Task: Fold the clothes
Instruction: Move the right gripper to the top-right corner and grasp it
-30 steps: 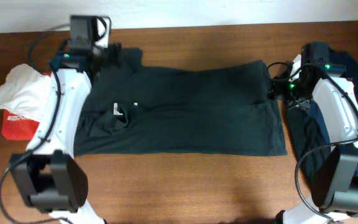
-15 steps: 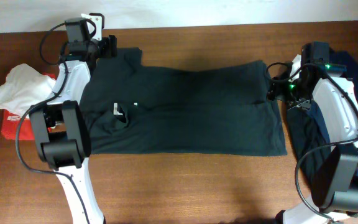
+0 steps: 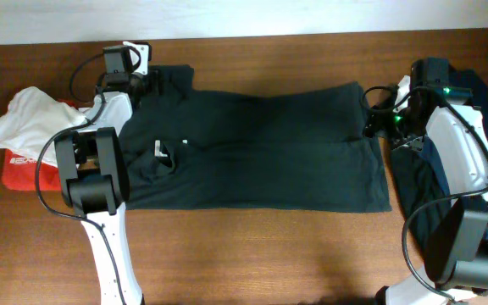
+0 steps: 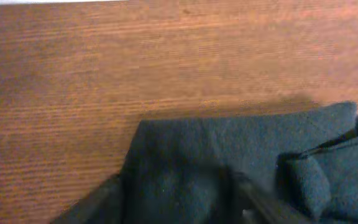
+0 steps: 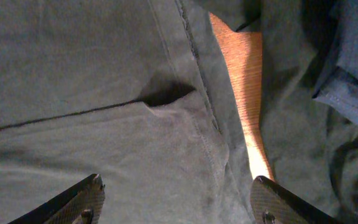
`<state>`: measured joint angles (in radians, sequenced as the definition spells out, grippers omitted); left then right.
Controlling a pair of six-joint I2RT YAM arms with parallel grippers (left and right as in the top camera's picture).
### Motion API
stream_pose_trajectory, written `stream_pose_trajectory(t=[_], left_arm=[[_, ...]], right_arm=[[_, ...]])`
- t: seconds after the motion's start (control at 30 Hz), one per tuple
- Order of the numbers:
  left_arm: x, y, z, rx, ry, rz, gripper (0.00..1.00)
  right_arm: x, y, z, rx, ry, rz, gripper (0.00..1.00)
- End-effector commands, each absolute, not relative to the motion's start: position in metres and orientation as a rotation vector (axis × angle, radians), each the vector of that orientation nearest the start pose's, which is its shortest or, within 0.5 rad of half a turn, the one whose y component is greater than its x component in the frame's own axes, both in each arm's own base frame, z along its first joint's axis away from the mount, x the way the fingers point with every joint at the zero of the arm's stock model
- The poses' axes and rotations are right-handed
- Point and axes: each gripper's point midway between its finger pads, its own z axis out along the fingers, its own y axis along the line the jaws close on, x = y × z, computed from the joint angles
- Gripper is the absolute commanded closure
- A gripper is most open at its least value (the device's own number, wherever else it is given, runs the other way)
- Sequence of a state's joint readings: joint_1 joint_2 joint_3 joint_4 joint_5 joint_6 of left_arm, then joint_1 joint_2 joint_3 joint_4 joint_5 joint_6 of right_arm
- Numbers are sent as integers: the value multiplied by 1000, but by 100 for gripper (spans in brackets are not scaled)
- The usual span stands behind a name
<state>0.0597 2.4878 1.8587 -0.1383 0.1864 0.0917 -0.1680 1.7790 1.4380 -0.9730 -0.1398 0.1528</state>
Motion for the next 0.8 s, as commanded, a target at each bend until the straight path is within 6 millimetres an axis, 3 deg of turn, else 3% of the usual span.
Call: stream_pose_trajectory(t=[0.0,0.07,0.13,0.33,0.53,0.77], left_arm=[[626,5,-16,135,2404,-162,73],[623,5,-18,131,2423,-166,92],[621,5,-15,114,2431,-173,99],[619,-1,23,14,2431,-261,99],[611,-6,68,28,2407,-290,99],[593,-7,58,13,2497,-304,100]], right_arm=[[391,-41,120,415,2813,203,21],[394,-42,121,410,2797,201,21],[402,-43,123,402,2766,199,22],[444,-50,130,314,2614,172,22],[499,-45,101,253,2501,172,21],[551,-19,54,165,2395,191,22]])
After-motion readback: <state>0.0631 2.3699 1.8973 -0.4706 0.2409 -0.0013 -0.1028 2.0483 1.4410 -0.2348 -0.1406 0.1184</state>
